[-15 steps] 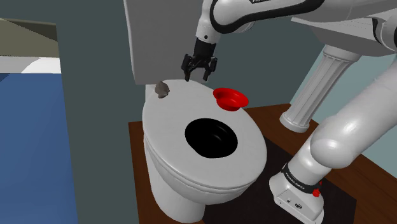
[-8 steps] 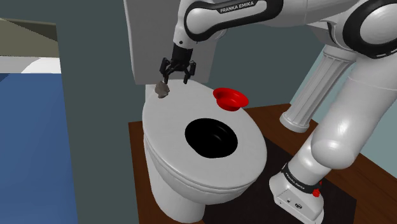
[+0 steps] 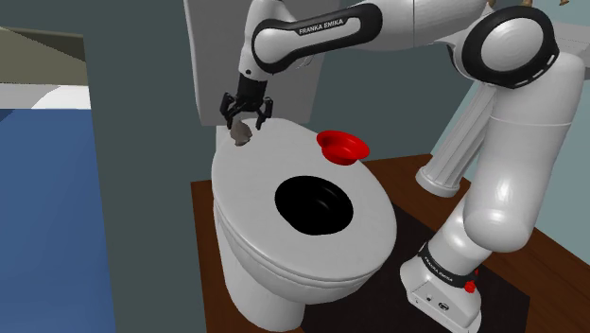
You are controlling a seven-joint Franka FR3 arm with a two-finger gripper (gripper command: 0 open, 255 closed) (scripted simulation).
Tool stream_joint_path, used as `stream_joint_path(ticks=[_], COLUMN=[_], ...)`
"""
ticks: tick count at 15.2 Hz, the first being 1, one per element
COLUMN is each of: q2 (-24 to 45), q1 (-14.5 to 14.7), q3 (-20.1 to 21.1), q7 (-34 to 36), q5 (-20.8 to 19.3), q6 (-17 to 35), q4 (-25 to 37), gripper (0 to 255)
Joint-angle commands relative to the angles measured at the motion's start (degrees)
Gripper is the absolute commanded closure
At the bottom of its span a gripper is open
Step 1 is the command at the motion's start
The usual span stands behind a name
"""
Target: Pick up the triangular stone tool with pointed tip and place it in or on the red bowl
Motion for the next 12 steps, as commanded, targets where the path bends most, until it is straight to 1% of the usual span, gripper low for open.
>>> stream_joint_path(ticks=[1,3,11,12], q2=[0.8,1.7,1.7,1.7], q1=[0.2,0.4,0.4,0.4], q3=[0.0,-0.1,-0.1,-0.1], q7=[0.2,0.4,0.4,0.4], q5=[-0.2,-0.5,-0.5,-0.5], q6=[1.4,3.0,3.0,3.0], q4=[-0.6,-1.3,-1.3,-1.3], gripper=[0,0,0,255])
